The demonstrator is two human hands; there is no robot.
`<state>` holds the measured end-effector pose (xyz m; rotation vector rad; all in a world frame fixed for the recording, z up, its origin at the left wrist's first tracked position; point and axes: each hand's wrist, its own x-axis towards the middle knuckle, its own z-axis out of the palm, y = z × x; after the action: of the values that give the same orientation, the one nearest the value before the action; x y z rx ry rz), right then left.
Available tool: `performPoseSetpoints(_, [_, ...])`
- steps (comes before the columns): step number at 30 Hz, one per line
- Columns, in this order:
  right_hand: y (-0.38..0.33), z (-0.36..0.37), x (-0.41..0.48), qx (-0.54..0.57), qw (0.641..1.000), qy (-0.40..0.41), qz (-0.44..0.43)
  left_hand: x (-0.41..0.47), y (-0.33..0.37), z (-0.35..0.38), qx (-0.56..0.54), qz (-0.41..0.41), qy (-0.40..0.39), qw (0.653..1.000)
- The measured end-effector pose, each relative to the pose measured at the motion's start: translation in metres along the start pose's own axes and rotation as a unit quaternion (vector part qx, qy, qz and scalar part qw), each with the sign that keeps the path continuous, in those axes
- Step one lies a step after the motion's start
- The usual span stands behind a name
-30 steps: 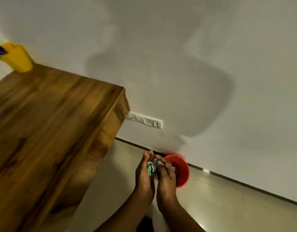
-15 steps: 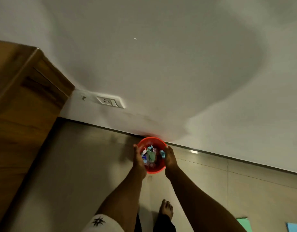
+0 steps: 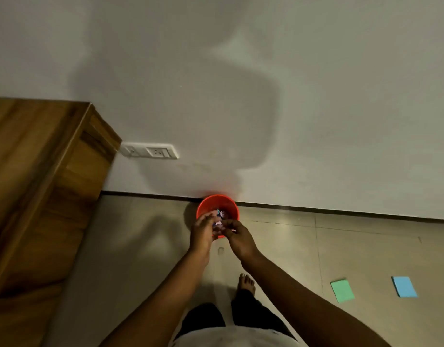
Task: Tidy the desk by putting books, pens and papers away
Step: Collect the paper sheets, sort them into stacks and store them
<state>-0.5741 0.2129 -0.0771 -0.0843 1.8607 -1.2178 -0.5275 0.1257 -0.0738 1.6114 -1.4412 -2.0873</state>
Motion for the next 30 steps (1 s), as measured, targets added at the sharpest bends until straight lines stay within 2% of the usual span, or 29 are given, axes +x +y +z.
performPoseSetpoints(3, [0.0, -0.003, -0.048, 0.01, 0.998, 0.029, -0.053, -0.041, 0.004, -0.014, 0.02, 0.054, -0.058, 0.997])
performPoseSetpoints(7, [0.013, -0.007, -0.11, 0.089, 0.986, 0.118, -0.072, -0.086, 0.0, -0.032, 0.073, 0.1, -0.14, 0.982])
performPoseSetpoints(10, [0.034, -0.008, -0.153, 0.154, 0.964, 0.205, -0.066, -0.11, -0.011, -0.036, 0.134, 0.115, -0.201, 0.964])
performPoseSetpoints(14, [0.06, -0.018, -0.194, 0.202, 0.936, 0.279, -0.064, -0.138, -0.038, -0.02, 0.195, 0.11, -0.276, 0.935])
performPoseSetpoints(16, [0.075, -0.033, -0.21, 0.222, 0.92, 0.315, -0.068, -0.154, -0.05, -0.001, 0.25, 0.126, -0.314, 0.907])
performPoseSetpoints(22, [0.132, -0.091, -0.233, 0.295, 0.868, 0.397, -0.041, -0.187, -0.094, 0.08, 0.328, 0.137, -0.393, 0.848])
performPoseSetpoints(27, [0.2, -0.176, -0.22, 0.349, 0.833, 0.43, -0.01, -0.194, -0.152, 0.186, 0.393, 0.131, -0.435, 0.8])
performPoseSetpoints(30, [0.255, -0.262, -0.2, 0.359, 0.817, 0.451, 0.023, -0.191, -0.202, 0.275, 0.442, 0.113, -0.437, 0.775])
